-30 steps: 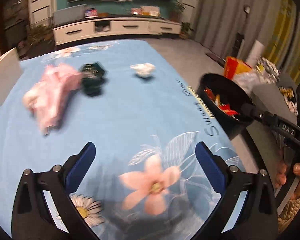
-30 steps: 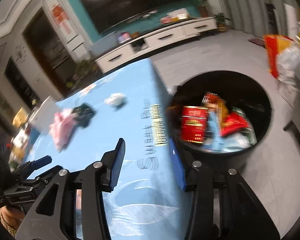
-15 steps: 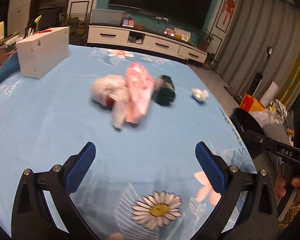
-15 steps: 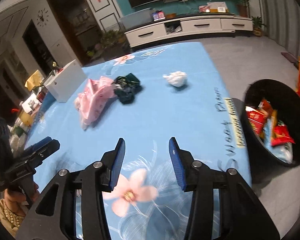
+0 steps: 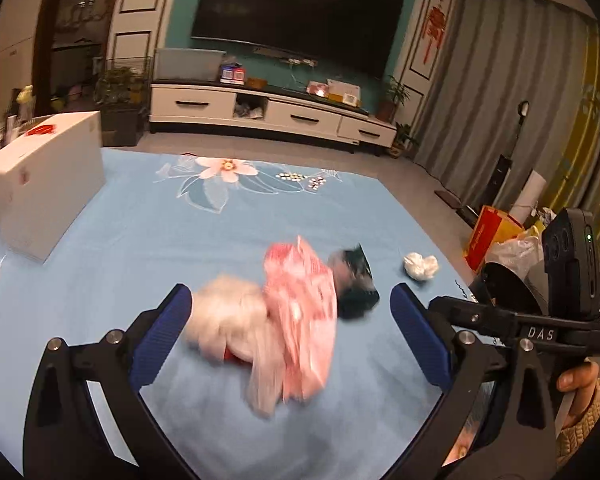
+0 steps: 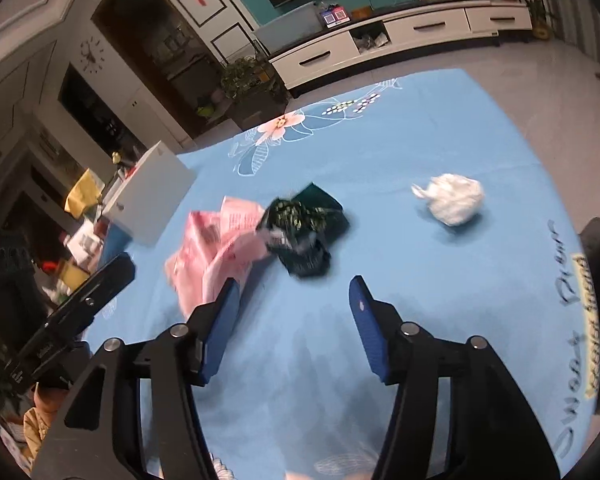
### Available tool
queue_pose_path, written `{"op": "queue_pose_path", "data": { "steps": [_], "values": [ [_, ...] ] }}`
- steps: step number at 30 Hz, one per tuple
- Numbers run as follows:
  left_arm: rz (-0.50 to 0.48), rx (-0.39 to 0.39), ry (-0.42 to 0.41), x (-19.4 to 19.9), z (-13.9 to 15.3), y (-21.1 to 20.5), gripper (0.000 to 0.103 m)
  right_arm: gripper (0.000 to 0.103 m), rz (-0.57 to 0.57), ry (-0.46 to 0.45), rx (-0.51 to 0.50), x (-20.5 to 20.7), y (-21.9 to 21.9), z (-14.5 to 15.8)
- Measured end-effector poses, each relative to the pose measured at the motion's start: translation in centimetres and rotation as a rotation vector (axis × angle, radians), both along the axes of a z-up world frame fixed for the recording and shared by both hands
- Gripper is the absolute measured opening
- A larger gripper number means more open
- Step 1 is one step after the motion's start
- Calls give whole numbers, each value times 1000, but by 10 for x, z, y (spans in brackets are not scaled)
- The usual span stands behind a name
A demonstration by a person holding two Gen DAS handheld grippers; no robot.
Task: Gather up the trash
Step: 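Grasp the dark green packet with the right tool while the left grasps the pink bag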
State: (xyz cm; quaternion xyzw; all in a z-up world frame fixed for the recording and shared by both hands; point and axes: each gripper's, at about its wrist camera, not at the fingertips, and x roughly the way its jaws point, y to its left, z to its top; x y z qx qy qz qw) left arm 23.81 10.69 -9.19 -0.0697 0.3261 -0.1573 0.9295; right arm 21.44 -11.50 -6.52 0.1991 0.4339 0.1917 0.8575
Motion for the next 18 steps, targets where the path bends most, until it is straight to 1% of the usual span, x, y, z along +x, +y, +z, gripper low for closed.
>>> {"op": "queue_pose_path", "data": {
  "steps": [1,2,6,8,10,11,12,13,14,16,17,18],
  "values": [
    [-11,-3,10,7,-1,-2,97,57,-2,2,4,4,1,-1],
    [-24,-1,24,18,-5,-4,94,57,-5,3,13,11,4,-2],
    [-68,36,61,37,-16,-15,81,57,-41,24,37,35,8,-8],
    [-105,32,73,46,-20,-19,80,57,-52,52,79,45,8,-13],
    [-114,45,80,51,-22,-20,76,57,-60,68,106,51,9,-17],
    [-128,45,90,55,-23,-21,72,57,-61,79,114,55,10,-19],
    [-137,42,104,58,-25,-21,65,57,-64,92,117,59,11,-23],
    [-138,42,107,60,-27,-20,61,57,-67,103,121,61,11,-25],
    [-152,42,109,61,-27,-21,53,57,-72,126,135,64,10,-29],
    [-177,65,114,61,-29,-26,47,57,-67,148,158,67,10,-33],
    [-189,68,125,61,-31,-28,37,57,-68,156,153,67,11,-34],
    [-195,71,134,59,-32,-29,36,54,-67,163,151,66,12,-35]
  ]
}}
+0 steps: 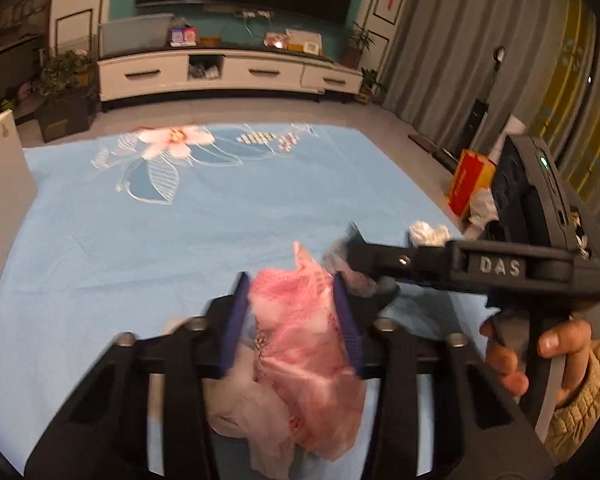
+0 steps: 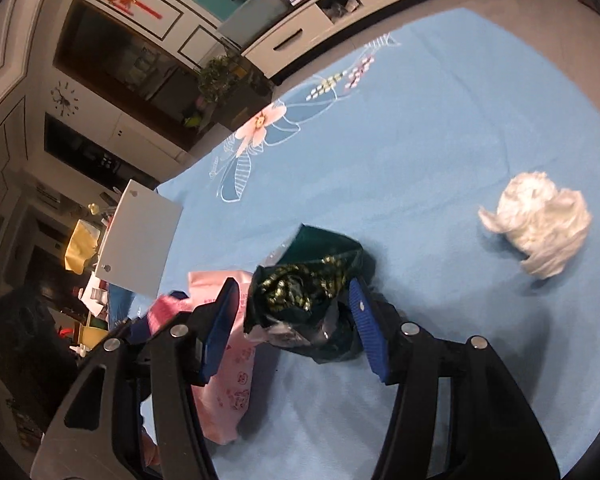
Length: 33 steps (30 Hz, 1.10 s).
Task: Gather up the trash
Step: 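Grasp the dark green packet with the right tool while the left grasps the pink bag, then carry the green packet and pink bag over the black bin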
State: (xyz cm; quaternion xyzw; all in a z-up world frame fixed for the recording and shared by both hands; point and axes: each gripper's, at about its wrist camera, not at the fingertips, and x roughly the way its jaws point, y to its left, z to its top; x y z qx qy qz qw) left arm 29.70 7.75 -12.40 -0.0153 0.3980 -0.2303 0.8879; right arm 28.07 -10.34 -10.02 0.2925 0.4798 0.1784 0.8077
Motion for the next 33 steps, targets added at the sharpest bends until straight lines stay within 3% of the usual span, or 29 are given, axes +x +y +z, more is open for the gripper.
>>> {"op": "queue_pose_path", "data": {
  "steps": [4,7,18,26,33],
  "values": [
    [16,-14,20,-6,-1,-1,30,38,6,-3,-5,-5,-2,2],
    [4,-28,11,-16,6,-5,28,35,-11,-26,-20,-15,-10,10],
    [33,-59,-56,-77,34,-27,28,35,-73,-104,-72,-96,-66,40],
    [101,-38,-17,-130,26,-43,28,35,-42,-119,-185,-174,-81,45],
    [119,-50,-7,-167,34,-50,28,35,-56,-161,-212,-208,-94,61]
  ]
}}
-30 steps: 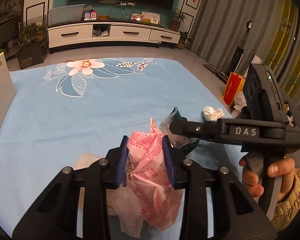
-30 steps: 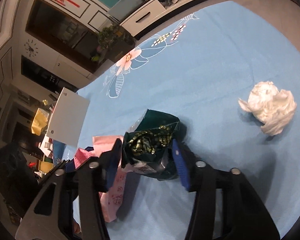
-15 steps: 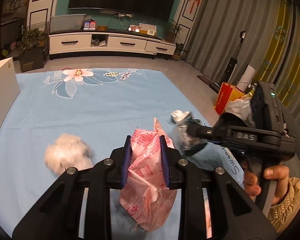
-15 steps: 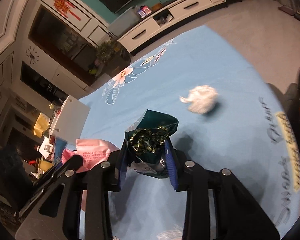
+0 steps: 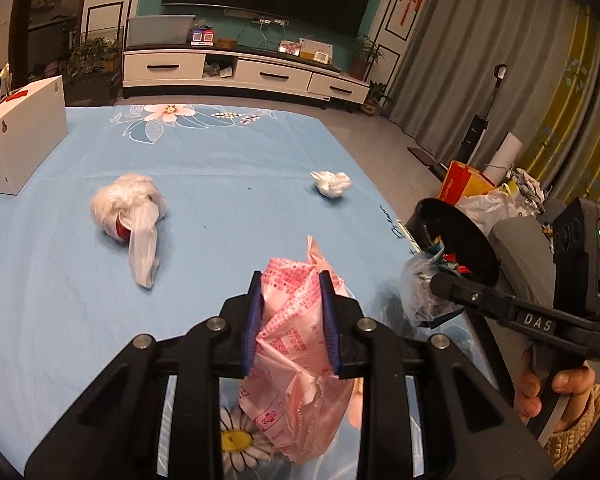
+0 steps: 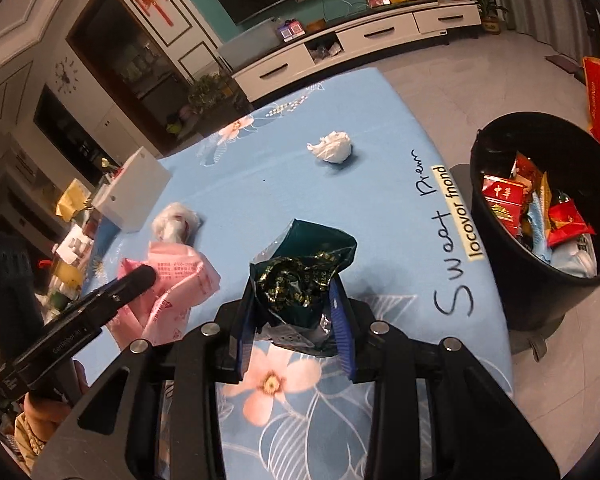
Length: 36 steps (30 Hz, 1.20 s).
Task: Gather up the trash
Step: 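Carry the green packet and pink bag over the black bin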
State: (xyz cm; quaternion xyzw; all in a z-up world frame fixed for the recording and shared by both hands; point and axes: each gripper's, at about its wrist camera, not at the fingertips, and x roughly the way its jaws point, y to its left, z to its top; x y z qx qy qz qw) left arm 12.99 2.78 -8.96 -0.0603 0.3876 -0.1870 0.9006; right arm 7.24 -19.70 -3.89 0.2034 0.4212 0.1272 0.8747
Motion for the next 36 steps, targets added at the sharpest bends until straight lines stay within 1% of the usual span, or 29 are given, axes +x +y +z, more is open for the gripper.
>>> {"op": "queue_pose_path", "data": {
  "steps": [6,11,18,25,36],
  "values": [
    [12,13,-11,-16,10,-4,28,35,-2,-35,12,-16,-6,12],
    [-3,25,-32,-25,19,-10,28,35,-8,-62,19,-25,-12,21],
    [-37,47,-43,-29,24,-26,29,35,-32,-80,29,-35,-28,24],
    [-96,66,-51,-23,26,-55,29,35,-92,-93,38,-39,-56,23],
    [-197,97,-62,-4,26,-111,29,35,-229,-98,63,-42,-112,12]
  ]
}}
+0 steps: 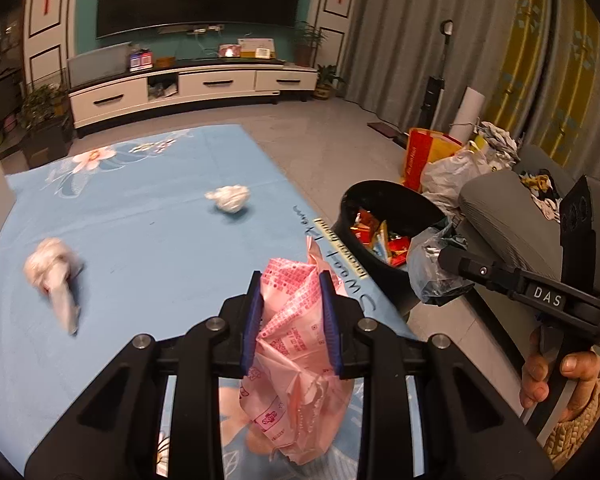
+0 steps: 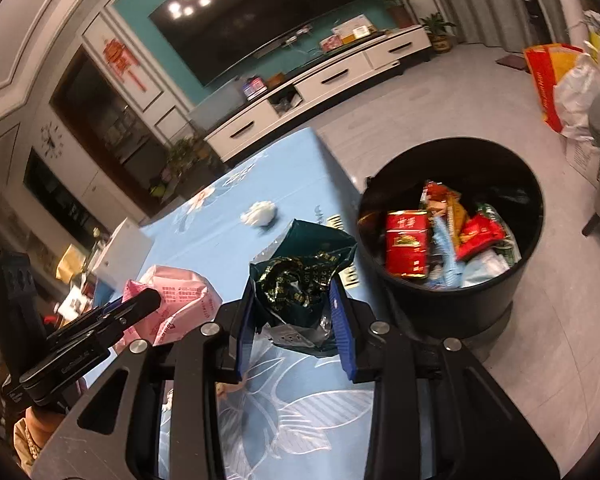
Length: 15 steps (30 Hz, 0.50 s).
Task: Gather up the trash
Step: 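Carry the green packet and pink bag over the black bin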
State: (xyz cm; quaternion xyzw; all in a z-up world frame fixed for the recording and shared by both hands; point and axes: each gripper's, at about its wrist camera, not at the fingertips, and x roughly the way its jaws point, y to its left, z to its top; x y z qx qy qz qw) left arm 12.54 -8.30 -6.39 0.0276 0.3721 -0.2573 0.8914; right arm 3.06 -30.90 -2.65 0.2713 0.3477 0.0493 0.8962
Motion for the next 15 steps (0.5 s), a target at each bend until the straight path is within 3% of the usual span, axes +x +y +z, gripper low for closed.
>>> {"op": "queue_pose_path", "data": {
  "steps": [15],
  "values": [
    [-165,-24,6,39,-5,-100,29,36,-216,29,16,1,-81,-25]
  ]
}}
